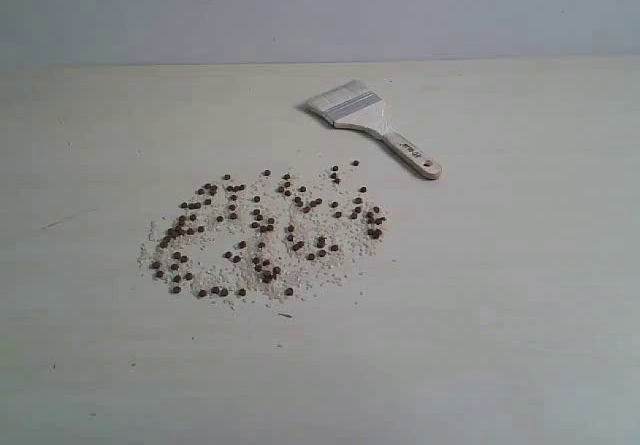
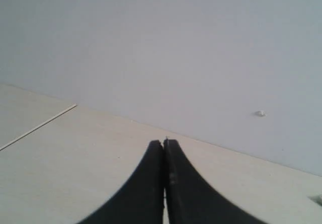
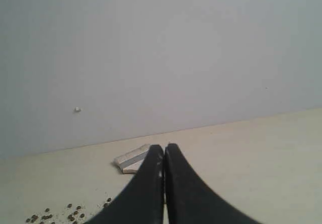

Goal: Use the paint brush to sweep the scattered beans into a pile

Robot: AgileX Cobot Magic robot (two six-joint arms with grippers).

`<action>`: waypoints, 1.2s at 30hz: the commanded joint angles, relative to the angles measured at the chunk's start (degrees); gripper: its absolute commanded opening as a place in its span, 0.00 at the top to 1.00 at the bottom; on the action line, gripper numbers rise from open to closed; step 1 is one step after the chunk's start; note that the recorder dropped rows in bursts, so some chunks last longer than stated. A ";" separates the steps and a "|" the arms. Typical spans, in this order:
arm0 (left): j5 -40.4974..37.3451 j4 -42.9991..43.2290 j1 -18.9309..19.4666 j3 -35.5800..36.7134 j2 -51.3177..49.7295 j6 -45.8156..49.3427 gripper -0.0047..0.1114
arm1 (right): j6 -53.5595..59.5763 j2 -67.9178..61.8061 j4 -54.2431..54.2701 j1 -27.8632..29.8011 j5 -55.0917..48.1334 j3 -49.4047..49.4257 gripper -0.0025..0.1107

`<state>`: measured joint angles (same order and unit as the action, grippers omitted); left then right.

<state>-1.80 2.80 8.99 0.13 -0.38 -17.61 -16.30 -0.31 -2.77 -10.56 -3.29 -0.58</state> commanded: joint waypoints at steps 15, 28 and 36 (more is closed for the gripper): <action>-0.02 -0.09 -0.38 -0.13 0.38 0.16 0.96 | -1.96 0.31 -0.08 0.27 8.78 0.10 0.98; -0.02 -0.09 -0.38 -0.13 0.38 0.16 0.96 | -5.27 0.31 4.13 0.27 32.85 0.10 0.98; -0.02 -0.09 -0.38 -0.13 0.38 0.16 0.96 | 5.63 -15.13 21.59 0.27 29.62 -8.74 0.98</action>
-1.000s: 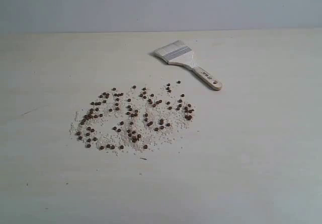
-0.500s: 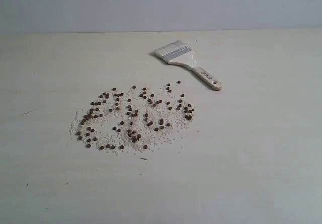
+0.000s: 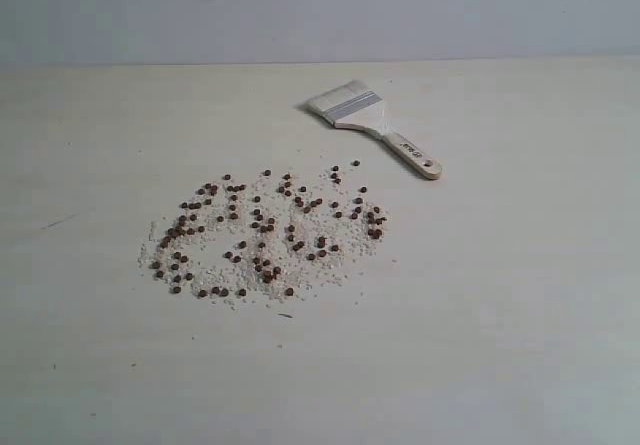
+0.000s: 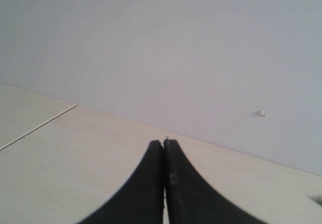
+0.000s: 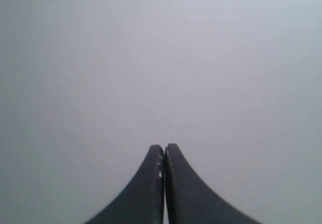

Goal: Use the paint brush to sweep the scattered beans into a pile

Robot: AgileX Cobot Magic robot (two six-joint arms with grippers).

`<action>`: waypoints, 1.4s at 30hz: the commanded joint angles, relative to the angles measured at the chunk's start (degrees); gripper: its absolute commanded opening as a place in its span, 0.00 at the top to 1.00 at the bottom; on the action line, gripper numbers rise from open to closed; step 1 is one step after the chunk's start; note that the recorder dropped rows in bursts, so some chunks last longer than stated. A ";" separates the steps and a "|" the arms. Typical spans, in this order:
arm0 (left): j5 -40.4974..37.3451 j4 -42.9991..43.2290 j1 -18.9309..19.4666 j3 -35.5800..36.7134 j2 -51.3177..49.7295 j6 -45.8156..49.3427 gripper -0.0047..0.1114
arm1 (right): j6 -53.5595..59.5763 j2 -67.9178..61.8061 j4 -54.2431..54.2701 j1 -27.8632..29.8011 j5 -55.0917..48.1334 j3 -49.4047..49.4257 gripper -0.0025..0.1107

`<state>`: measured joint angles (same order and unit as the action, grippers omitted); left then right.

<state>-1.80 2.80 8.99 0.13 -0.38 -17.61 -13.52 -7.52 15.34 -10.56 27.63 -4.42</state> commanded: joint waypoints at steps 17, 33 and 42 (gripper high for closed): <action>-0.02 -0.09 -0.38 -0.13 0.38 0.16 0.96 | 20.82 -66.65 -11.18 0.17 -51.37 -65.93 0.98; -0.02 -0.09 -0.38 -0.13 0.38 0.16 0.96 | 43.86 -109.82 -15.34 -0.13 -86.64 -97.98 0.88; -0.02 -0.09 -0.38 -0.13 0.38 0.16 0.96 | 49.35 -120.42 -15.85 -0.13 -74.92 -105.36 0.64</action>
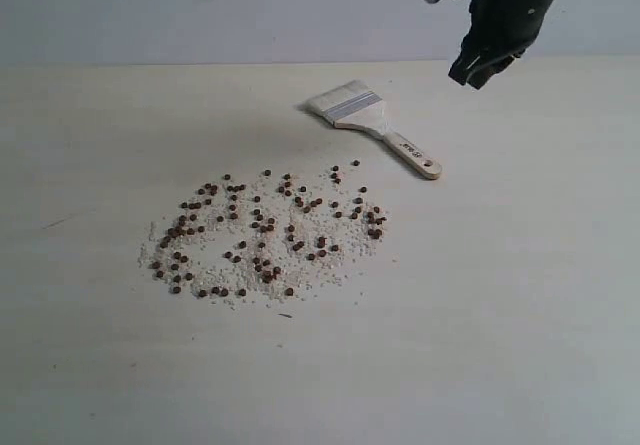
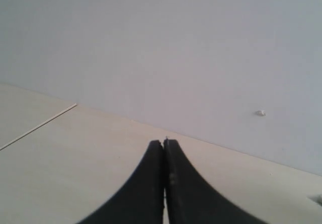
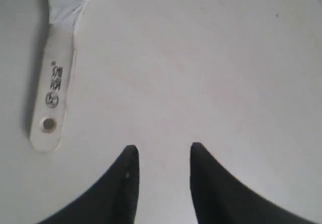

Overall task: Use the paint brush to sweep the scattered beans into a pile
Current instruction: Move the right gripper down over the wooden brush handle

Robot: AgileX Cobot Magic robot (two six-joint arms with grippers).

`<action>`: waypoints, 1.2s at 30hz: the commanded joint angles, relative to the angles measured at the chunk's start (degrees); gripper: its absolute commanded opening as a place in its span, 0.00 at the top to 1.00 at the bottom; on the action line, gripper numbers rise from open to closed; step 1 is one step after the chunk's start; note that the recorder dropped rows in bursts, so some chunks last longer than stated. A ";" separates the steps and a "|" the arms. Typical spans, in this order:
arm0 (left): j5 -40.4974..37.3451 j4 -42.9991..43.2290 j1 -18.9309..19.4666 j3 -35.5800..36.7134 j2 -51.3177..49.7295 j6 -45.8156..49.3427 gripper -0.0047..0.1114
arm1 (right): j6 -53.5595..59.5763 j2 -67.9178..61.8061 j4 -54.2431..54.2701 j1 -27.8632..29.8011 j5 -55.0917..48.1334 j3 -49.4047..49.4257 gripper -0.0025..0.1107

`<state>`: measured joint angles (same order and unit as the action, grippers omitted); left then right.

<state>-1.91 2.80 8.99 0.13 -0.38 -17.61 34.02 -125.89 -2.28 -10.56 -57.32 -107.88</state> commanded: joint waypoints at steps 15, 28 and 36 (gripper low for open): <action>0.09 -0.09 -0.38 -0.13 0.38 0.16 0.96 | 0.14 -8.97 9.46 -4.78 6.42 -14.16 0.56; 0.09 -0.09 -0.38 -0.13 0.38 0.16 0.96 | -8.70 -11.44 9.37 -5.14 7.25 -16.68 0.56; 0.09 -0.09 -0.38 -0.13 0.38 0.16 0.96 | -6.75 -14.38 9.26 -5.14 0.18 -16.68 0.55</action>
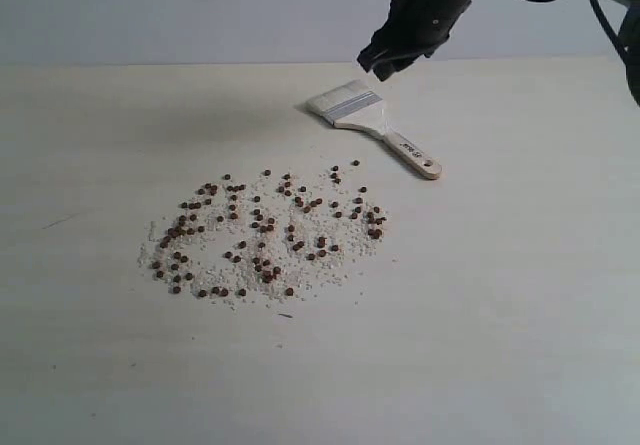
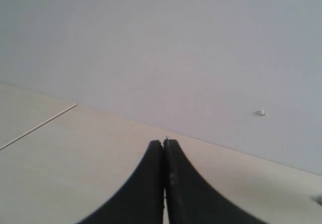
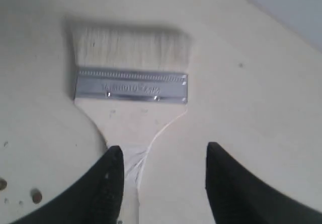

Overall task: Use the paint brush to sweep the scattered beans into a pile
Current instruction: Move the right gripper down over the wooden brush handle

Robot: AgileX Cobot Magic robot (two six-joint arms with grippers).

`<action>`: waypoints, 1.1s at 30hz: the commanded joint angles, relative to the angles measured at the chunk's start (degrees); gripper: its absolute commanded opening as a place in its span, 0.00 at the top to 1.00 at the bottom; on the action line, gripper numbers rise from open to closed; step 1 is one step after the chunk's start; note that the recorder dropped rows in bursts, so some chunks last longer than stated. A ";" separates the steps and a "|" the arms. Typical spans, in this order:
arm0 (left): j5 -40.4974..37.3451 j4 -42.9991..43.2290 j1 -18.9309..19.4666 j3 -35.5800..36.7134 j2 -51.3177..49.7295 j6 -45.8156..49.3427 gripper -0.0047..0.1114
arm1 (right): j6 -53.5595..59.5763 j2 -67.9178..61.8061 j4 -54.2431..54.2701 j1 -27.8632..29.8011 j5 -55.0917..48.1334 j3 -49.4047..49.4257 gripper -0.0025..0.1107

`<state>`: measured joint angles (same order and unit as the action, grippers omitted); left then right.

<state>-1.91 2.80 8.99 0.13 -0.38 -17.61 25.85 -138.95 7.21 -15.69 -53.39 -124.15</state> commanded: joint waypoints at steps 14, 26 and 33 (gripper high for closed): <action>0.09 -0.09 -0.38 -0.13 0.38 0.16 0.96 | 1.94 -3.12 -1.57 0.00 -11.44 -0.41 0.52; 0.09 -0.09 -0.38 -0.13 0.38 0.16 0.96 | 0.10 -5.73 -3.86 -1.22 -11.70 -0.41 0.52; 0.09 -0.09 -0.38 -0.13 0.38 0.16 0.96 | -0.73 -5.85 -4.47 -1.60 -11.05 -0.41 0.52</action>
<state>-1.91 2.80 8.99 0.13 -0.38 -17.61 25.52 -145.02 3.06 -17.32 -65.06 -124.15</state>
